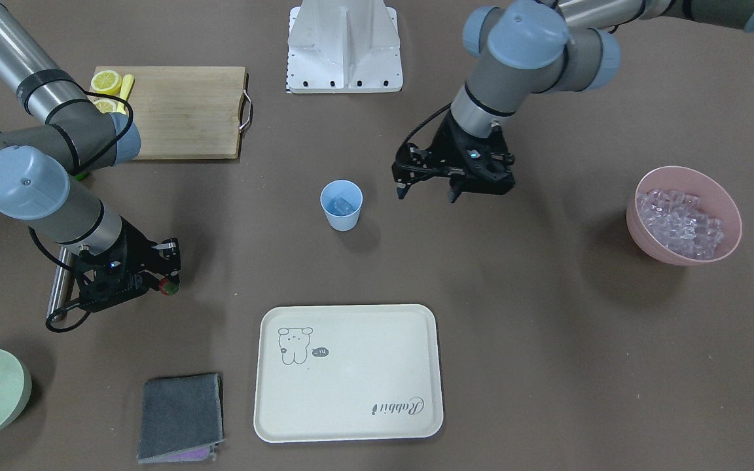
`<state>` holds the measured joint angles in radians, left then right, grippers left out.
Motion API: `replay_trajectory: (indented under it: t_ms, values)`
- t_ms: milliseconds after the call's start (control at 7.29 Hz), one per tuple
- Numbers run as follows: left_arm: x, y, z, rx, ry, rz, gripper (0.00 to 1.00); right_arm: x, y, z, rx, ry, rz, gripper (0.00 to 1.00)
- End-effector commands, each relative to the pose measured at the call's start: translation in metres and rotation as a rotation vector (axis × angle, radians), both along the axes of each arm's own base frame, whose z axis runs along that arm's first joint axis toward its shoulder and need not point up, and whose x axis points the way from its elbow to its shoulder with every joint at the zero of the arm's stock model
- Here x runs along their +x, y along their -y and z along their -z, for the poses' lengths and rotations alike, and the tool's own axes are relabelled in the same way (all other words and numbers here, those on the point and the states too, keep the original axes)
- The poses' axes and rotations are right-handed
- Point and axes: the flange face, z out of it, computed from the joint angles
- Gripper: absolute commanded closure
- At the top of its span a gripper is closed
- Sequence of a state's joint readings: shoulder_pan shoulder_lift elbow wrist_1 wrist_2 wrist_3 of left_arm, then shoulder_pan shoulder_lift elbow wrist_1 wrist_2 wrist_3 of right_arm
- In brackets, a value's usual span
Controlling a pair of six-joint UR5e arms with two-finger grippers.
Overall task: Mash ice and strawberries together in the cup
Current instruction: 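Carry the red strawberry over the blue cup and open the right gripper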
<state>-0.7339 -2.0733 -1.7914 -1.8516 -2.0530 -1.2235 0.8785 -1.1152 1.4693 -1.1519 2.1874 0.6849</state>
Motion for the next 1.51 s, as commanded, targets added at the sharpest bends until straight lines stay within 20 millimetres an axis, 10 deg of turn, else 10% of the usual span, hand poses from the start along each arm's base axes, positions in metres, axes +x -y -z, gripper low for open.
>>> replay_trajectory:
  t_ms: [0,412,686,1372]
  values:
    - [-0.084,0.024,-0.091,0.087,0.104,-0.072,0.02,-0.001,-0.01,0.05,-0.011,0.065,-0.039,1.0]
    - [-0.2,0.037,-0.205,0.174,0.229,-0.15,0.02,-0.044,-0.059,0.128,-0.079,0.161,-0.068,1.0]
    - [-0.241,0.037,-0.248,0.177,0.28,-0.156,0.02,-0.097,-0.101,0.189,-0.081,0.131,-0.087,1.0]
    - [-0.312,0.047,-0.32,0.135,0.372,-0.192,0.02,-0.16,-0.15,0.229,-0.068,0.11,-0.11,1.0]
